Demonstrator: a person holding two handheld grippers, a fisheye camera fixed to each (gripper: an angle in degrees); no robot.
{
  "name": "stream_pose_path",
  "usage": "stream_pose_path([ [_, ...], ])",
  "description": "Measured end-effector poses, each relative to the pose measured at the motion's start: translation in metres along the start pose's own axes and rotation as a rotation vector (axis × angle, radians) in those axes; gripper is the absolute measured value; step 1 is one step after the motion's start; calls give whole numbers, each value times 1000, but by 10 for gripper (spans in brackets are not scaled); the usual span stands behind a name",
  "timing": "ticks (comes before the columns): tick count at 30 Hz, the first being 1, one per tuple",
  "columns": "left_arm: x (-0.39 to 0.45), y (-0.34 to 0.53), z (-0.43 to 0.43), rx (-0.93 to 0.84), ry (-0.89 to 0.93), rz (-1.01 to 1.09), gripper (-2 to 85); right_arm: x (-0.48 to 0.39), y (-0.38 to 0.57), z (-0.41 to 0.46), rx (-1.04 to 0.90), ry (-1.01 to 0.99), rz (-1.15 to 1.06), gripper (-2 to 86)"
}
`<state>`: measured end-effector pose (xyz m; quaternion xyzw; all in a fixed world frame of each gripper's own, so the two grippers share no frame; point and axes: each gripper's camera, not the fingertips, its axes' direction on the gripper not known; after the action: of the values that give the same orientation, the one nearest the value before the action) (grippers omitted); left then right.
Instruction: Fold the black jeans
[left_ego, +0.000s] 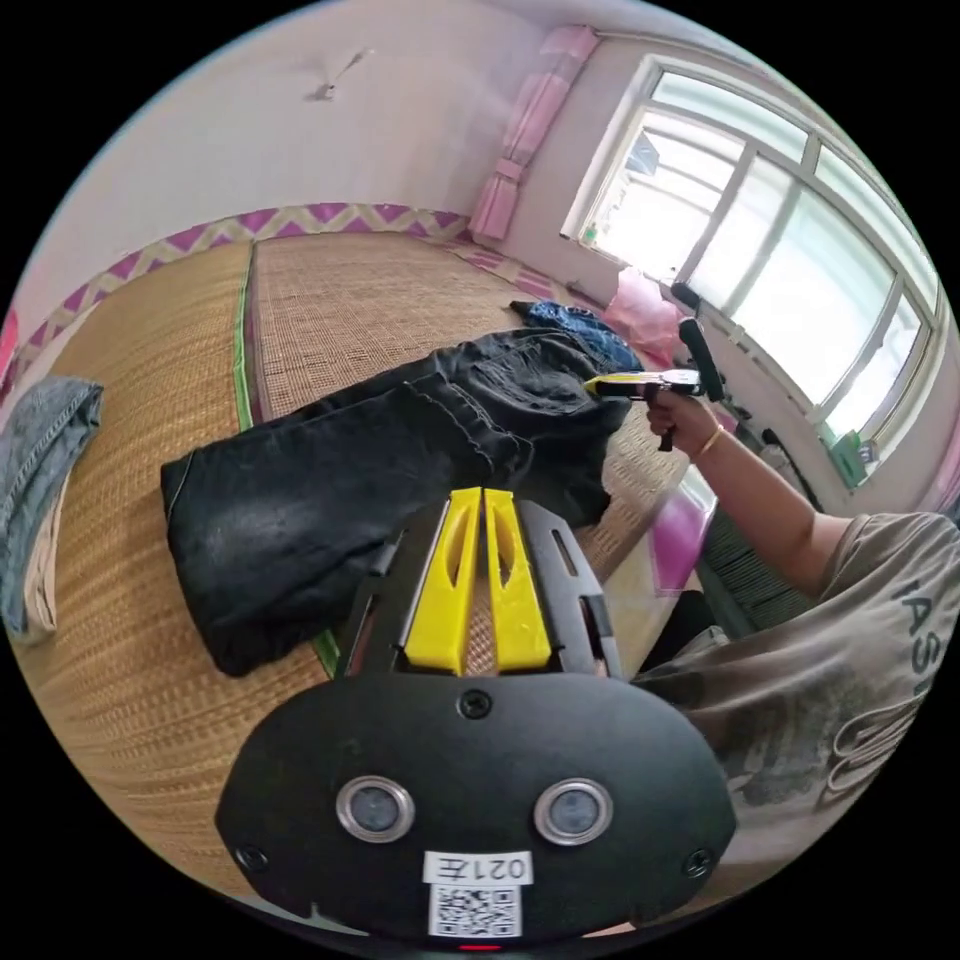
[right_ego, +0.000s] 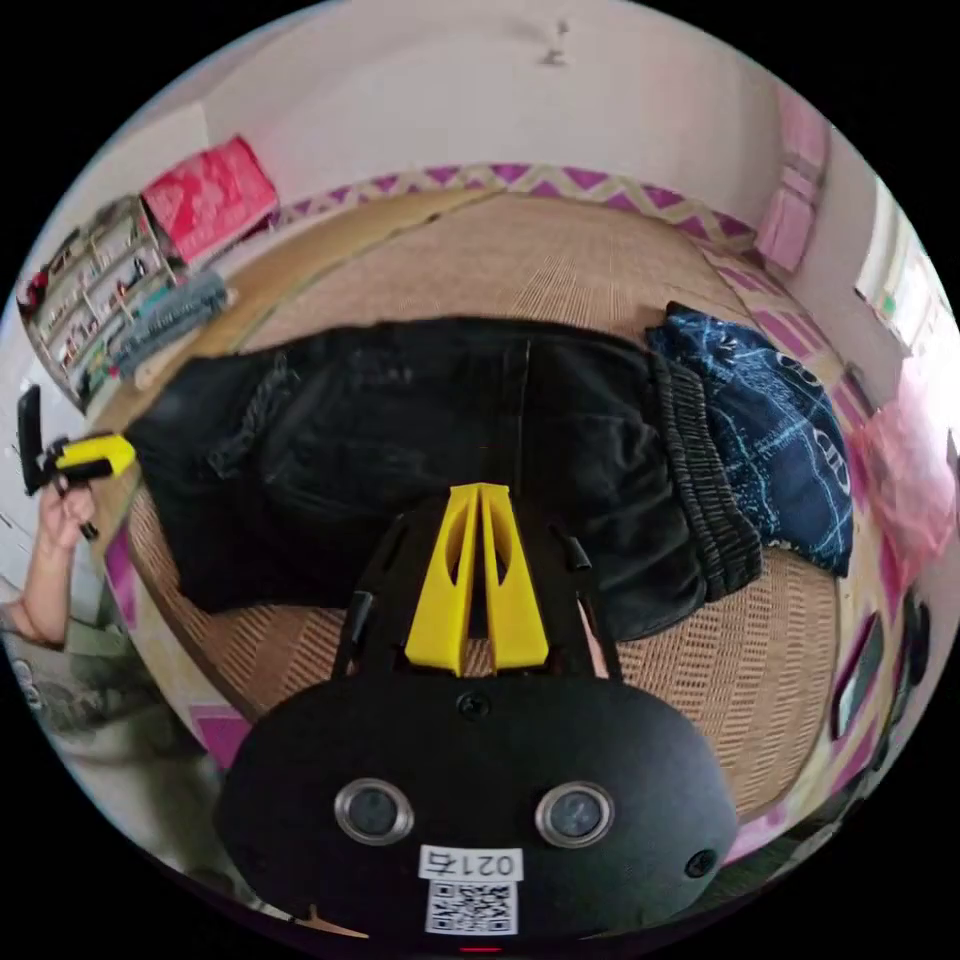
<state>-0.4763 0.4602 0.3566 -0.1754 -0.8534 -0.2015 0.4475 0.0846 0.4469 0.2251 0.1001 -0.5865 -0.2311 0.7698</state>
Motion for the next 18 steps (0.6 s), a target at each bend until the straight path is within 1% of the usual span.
stream_pose_path([
  [2,14,-14,19,-35,-61,47,39,-15,2,18,-15,34,-44,-7],
  [4,38,-30,45,-66,-126,145,64,-25,4,24,-22,54,-52,-6],
  [7,63,-42,80,-144,-181,250,91,-39,11,34,-10,77,-62,-6],
  [10,76,-42,107,-200,-222,317,107,-43,18,42,-4,57,-47,-6],
  [15,64,-36,137,-262,-234,311,99,-46,26,54,-4,19,-26,-5],
  [18,37,-24,140,-272,-185,260,84,-48,31,61,-8,-3,-28,-6],
])
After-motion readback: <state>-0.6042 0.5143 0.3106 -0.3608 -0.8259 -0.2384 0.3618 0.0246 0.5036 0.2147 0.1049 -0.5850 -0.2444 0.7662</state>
